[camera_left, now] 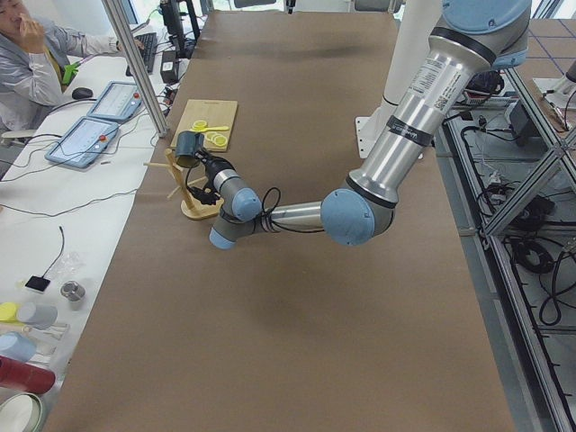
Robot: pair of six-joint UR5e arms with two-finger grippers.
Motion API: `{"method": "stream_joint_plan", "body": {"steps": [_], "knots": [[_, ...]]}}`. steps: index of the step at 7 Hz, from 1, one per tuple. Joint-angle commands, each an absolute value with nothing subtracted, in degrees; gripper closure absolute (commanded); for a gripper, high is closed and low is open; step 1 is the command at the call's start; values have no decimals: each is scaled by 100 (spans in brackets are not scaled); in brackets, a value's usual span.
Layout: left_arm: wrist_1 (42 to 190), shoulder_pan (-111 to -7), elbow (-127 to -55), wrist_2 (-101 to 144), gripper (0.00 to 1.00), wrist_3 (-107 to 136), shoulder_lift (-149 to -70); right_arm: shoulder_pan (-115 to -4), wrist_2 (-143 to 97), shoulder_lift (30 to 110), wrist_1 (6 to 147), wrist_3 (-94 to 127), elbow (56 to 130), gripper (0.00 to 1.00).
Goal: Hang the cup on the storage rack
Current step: 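Open the left gripper and withdraw it from the hanging mug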
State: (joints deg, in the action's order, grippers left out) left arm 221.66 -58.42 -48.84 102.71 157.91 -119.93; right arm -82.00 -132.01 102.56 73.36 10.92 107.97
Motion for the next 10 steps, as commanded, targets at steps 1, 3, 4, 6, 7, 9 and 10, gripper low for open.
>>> {"method": "stream_joint_plan", "body": {"steps": [1,3,4,6,7,9,10], "knots": [[22166,-5827,-4878,10266,75,15794,-11988,-8200,-13201,10248,7339,1099,10811,0],[22166,-5836,-4887,10266,57,15803,-11980,-8200,-13201,10257,7348,1099,10828,0],[22166,-5836,-4887,10266,37,15811,-11953,-8200,-13201,10257,7348,1099,10828,0],[22166,-5845,-4887,10266,34,15838,-11944,-8200,-13201,10257,7348,1107,10828,0],[22166,-5862,-4895,10274,29,15864,-11936,-8200,-13201,10257,7348,1099,10837,0],[22166,-5923,-5079,10292,18,15829,-11691,-8209,-13201,10266,7348,1099,10828,0],[22166,-6063,-5411,10335,9,15786,-11376,-8226,-13201,10266,7356,1099,10828,0]]}}
